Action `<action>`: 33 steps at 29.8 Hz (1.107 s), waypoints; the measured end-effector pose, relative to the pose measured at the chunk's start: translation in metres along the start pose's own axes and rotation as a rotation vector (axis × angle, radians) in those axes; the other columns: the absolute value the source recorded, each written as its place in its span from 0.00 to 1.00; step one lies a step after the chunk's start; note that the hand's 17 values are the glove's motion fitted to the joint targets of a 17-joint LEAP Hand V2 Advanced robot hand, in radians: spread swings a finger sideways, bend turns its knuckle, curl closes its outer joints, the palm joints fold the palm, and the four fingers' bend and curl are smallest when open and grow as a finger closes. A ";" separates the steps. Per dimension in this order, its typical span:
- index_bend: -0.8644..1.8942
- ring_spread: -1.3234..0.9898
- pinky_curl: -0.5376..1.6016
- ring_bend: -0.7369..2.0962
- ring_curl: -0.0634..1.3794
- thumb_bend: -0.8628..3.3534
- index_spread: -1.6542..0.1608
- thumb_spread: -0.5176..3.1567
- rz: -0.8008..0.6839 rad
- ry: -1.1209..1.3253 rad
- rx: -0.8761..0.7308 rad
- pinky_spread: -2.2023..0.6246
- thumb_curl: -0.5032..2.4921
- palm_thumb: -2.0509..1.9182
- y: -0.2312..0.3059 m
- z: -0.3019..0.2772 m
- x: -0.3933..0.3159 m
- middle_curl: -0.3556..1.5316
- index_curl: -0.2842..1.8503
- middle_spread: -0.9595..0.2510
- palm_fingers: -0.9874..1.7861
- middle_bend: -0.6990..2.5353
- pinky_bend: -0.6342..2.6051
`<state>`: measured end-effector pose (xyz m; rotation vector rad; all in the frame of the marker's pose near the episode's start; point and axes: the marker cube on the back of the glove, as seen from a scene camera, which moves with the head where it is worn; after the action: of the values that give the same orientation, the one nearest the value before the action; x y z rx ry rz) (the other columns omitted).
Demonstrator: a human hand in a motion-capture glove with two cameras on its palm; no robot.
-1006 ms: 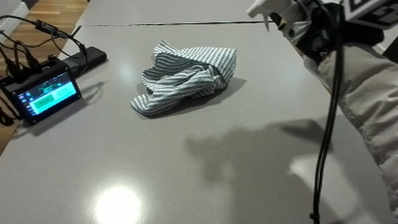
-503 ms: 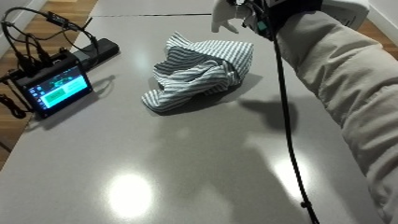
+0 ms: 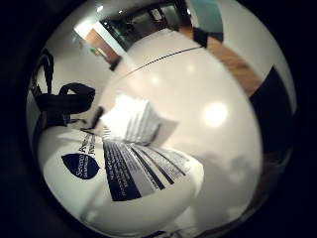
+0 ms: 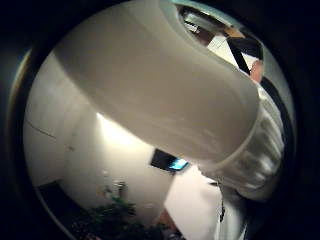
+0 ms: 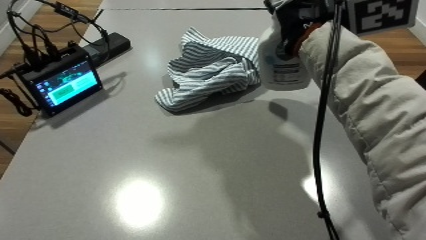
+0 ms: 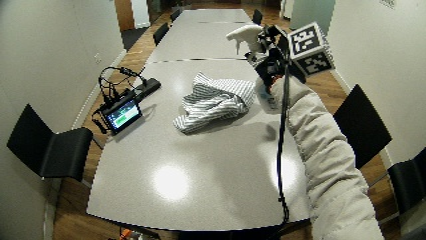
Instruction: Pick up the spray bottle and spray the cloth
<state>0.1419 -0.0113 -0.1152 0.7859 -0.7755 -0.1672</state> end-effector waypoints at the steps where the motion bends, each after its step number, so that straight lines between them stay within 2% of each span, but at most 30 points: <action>1: 0.39 0.47 0.46 0.47 0.39 0.20 0.75 0.20 0.047 -0.120 0.006 0.67 0.41 0.78 0.005 0.001 -0.002 0.46 0.40 0.64 0.82 0.40 0.32; 5: 0.38 0.48 0.46 0.47 0.39 0.20 0.75 0.21 0.127 -0.509 -0.041 0.67 0.42 0.79 0.031 0.011 -0.030 0.46 0.40 0.65 0.79 0.39 0.31; 10: 0.37 0.49 0.46 0.46 0.39 0.20 0.76 0.22 0.064 -0.739 -0.249 0.68 0.42 0.80 0.072 0.034 -0.108 0.46 0.39 0.66 0.79 0.38 0.31; 17: 0.37 0.49 0.46 0.46 0.39 0.20 0.76 0.23 -0.060 -0.838 -0.422 0.68 0.42 0.80 0.127 0.095 -0.173 0.46 0.39 0.67 0.79 0.38 0.31; 22: 0.37 0.49 0.46 0.46 0.40 0.20 0.76 0.23 -0.117 -0.828 -0.441 0.68 0.42 0.80 0.172 0.125 -0.192 0.46 0.38 0.67 0.78 0.38 0.31; 30: 0.36 0.49 0.46 0.47 0.40 0.20 0.75 0.24 -0.166 -0.821 -0.478 0.68 0.41 0.80 0.195 0.148 -0.225 0.47 0.37 0.66 0.78 0.37 0.31; 33: 0.36 0.49 0.47 0.47 0.40 0.20 0.75 0.25 -0.214 -0.824 -0.538 0.68 0.41 0.80 0.197 0.152 -0.223 0.47 0.37 0.66 0.78 0.37 0.31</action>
<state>-0.1494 0.1324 -0.0361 0.2560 -1.3406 -0.8927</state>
